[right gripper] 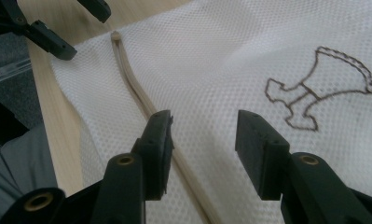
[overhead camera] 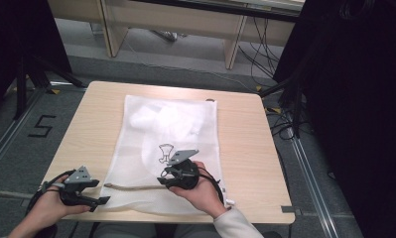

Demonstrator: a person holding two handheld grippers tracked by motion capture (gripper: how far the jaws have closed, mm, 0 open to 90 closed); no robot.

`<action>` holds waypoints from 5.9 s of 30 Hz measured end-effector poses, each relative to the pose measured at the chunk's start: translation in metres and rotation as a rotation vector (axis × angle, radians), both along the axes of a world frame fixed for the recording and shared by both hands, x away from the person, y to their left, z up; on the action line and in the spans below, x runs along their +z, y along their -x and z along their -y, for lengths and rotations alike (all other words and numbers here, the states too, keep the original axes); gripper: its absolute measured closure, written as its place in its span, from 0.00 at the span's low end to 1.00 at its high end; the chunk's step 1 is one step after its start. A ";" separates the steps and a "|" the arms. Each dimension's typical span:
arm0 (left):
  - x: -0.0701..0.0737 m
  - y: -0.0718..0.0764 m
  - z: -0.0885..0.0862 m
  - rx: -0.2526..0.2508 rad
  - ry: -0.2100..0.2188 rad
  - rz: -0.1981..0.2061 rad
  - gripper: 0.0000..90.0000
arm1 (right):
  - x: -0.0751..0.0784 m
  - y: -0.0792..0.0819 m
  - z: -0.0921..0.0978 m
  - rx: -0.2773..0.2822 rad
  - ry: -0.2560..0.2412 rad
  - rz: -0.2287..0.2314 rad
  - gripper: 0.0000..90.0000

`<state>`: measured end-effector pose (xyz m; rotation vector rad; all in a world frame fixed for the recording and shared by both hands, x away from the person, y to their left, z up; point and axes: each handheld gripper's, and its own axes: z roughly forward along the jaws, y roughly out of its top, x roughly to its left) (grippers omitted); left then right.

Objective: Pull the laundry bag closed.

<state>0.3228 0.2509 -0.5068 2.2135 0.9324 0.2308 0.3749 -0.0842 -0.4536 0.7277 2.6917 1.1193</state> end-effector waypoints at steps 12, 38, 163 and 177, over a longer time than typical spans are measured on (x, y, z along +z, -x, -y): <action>0.000 -0.001 0.001 -0.001 0.015 -0.006 0.29 | -0.008 -0.012 -0.063 0.091 0.009 0.000 0.73; 0.000 -0.001 -0.001 -0.010 0.009 -0.005 0.28 | -0.037 -0.017 -0.142 0.221 0.059 -0.076 0.79; 0.009 -0.004 0.006 0.112 0.288 -0.156 0.95 | -0.019 0.000 -0.101 0.228 0.156 -0.127 0.91; 0.009 -0.005 0.005 0.113 0.279 -0.153 0.95 | -0.022 0.001 -0.095 0.216 0.170 -0.137 0.91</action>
